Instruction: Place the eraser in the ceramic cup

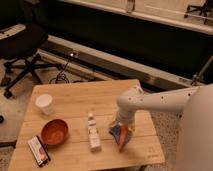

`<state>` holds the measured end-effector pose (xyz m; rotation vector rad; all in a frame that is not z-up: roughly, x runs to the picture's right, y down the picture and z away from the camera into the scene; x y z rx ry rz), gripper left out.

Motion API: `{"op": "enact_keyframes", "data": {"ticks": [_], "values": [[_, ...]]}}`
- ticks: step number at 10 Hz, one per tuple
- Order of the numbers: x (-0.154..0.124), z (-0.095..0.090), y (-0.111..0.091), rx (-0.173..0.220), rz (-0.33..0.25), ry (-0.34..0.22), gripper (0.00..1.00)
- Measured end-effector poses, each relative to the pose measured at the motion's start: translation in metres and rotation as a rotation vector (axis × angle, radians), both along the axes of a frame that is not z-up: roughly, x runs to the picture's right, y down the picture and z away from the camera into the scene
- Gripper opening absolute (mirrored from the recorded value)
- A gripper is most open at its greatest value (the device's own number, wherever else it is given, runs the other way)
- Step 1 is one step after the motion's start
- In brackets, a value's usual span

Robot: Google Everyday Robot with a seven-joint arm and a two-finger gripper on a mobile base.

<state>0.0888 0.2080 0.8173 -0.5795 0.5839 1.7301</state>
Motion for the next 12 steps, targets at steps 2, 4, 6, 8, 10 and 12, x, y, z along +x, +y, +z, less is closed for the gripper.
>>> {"op": "enact_keyframes", "data": {"ticks": [2, 4, 6, 8, 10, 12], "values": [[-0.001, -0.002, -0.002, 0.006, -0.007, -0.007, 0.8], [-0.017, -0.023, -0.024, 0.071, -0.053, -0.048, 0.8], [-0.051, -0.071, -0.058, 0.2, -0.151, -0.113, 0.8], [-0.106, -0.133, -0.079, 0.343, -0.308, -0.2, 0.8], [-0.163, -0.177, -0.074, 0.429, -0.462, -0.279, 0.8], [-0.217, -0.203, -0.059, 0.469, -0.592, -0.343, 0.8]]}}
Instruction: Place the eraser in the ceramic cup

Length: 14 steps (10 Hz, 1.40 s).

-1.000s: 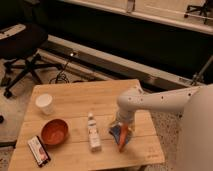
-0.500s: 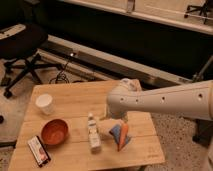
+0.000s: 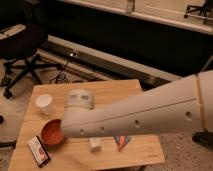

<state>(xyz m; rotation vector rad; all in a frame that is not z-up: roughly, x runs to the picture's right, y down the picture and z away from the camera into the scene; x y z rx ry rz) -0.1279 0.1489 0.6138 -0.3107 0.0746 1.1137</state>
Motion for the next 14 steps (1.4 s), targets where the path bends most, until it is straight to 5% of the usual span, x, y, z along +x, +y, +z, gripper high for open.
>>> {"op": "enact_keyframes", "data": {"ticks": [3, 6, 9, 14], "values": [[-0.08, -0.02, 0.026, 0.027, -0.167, -0.057, 0.8], [-0.154, -0.015, 0.048, 0.006, -0.287, -0.096, 0.8], [-0.202, 0.008, 0.068, -0.032, -0.386, -0.05, 0.8], [-0.246, 0.038, 0.062, -0.15, -0.437, 0.027, 0.8]]}}
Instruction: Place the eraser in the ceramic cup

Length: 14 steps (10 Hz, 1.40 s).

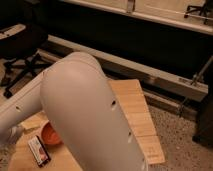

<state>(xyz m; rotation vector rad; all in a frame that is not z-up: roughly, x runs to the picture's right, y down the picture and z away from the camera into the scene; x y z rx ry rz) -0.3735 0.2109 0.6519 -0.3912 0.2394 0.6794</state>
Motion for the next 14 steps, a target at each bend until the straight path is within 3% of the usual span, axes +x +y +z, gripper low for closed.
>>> {"op": "enact_keyframes", "data": {"ticks": [2, 5, 11, 14], "values": [[-0.01, 0.007, -0.004, -0.046, -0.009, 0.01, 0.8], [-0.02, 0.033, -0.001, -0.134, -0.025, 0.027, 0.8], [-0.024, 0.095, 0.018, -0.183, -0.067, 0.097, 0.8], [-0.028, 0.11, 0.046, -0.201, -0.127, 0.131, 0.8]]}}
